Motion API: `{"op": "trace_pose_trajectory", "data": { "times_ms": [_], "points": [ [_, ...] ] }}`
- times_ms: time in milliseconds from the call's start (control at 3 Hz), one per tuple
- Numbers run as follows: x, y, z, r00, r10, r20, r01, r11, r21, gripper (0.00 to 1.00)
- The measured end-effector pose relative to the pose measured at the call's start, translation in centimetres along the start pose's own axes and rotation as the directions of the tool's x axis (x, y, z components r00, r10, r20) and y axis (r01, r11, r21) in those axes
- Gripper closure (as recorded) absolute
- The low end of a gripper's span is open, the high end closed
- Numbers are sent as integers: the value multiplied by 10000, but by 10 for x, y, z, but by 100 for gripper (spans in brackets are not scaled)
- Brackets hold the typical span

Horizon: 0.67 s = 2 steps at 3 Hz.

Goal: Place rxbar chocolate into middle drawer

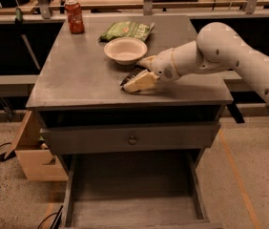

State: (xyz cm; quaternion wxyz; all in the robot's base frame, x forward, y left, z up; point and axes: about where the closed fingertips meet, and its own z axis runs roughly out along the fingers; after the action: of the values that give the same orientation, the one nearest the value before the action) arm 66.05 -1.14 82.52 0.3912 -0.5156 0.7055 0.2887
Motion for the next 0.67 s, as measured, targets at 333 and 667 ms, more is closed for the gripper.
{"op": "trace_pose_trajectory", "data": {
  "times_ms": [333,667],
  "points": [
    [-2,0,-1,10000,0,0,0,10000,0,100],
    [-3,0,-2,10000,-1,5,1,10000,-3,100]
  ]
}}
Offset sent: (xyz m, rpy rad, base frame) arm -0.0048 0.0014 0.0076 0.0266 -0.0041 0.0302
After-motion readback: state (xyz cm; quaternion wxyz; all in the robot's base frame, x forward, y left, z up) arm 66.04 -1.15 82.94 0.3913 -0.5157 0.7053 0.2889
